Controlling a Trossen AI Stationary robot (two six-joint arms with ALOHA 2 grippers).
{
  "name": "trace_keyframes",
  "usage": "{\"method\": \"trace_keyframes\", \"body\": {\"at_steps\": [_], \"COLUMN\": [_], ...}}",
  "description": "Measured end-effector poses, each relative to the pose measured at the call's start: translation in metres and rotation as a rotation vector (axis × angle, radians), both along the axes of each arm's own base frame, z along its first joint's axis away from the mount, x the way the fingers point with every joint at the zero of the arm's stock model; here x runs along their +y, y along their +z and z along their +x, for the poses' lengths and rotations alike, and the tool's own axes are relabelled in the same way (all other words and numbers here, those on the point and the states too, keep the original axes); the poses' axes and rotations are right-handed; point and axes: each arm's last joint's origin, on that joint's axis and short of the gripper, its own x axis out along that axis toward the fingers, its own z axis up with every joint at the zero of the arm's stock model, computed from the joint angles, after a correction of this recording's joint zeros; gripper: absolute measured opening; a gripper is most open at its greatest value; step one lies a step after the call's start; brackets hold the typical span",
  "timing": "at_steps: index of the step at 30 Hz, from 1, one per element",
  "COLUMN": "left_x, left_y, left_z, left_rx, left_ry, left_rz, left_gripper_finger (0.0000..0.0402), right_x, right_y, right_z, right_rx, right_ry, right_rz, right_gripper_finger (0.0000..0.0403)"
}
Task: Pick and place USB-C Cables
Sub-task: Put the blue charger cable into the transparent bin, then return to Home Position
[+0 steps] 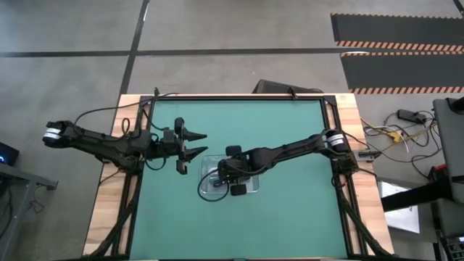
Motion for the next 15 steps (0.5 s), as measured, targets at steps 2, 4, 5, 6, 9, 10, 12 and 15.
{"method": "trace_keyframes", "body": {"at_steps": [2, 4, 5, 6, 9, 10, 12, 15], "left_x": [0.0, 0.0, 0.0, 0.0, 0.0, 0.0, 0.0, 0.0], "left_y": [0.0, 0.0, 0.0, 0.0, 0.0, 0.0, 0.0, 0.0], "left_z": [0.0, 0.0, 0.0, 0.0, 0.0, 0.0, 0.0, 0.0], "left_rx": [0.0, 0.0, 0.0, 0.0, 0.0, 0.0, 0.0, 0.0], "left_ry": [0.0, 0.0, 0.0, 0.0, 0.0, 0.0, 0.0, -0.001], "left_rz": [0.0, 0.0, 0.0, 0.0, 0.0, 0.0, 0.0, 0.0], "left_gripper_finger": [0.0173, 0.0173, 0.0173, 0.0173, 0.0173, 0.0173, 0.0173, 0.0173], "right_x": [0.0, 0.0, 0.0, 0.0, 0.0, 0.001, 0.004, 0.012], "right_y": [0.002, 0.003, 0.003, 0.003, 0.004, 0.004, 0.005, 0.004], "right_z": [0.0, -0.001, -0.001, -0.002, -0.002, -0.002, -0.002, -0.002], "right_rx": [-0.005, -0.005, 0.0, 0.004, 0.001, 0.0, -0.004, -0.022], "right_ry": [-0.001, -0.002, -0.002, -0.005, -0.01, -0.009, -0.002, 0.029], "right_rz": [-0.001, -0.001, -0.001, -0.001, 0.003, 0.004, 0.004, 0.002], "right_gripper_finger": [0.0131, 0.0137, 0.014, 0.0142, 0.0145, 0.0145, 0.0144, 0.0138]}}
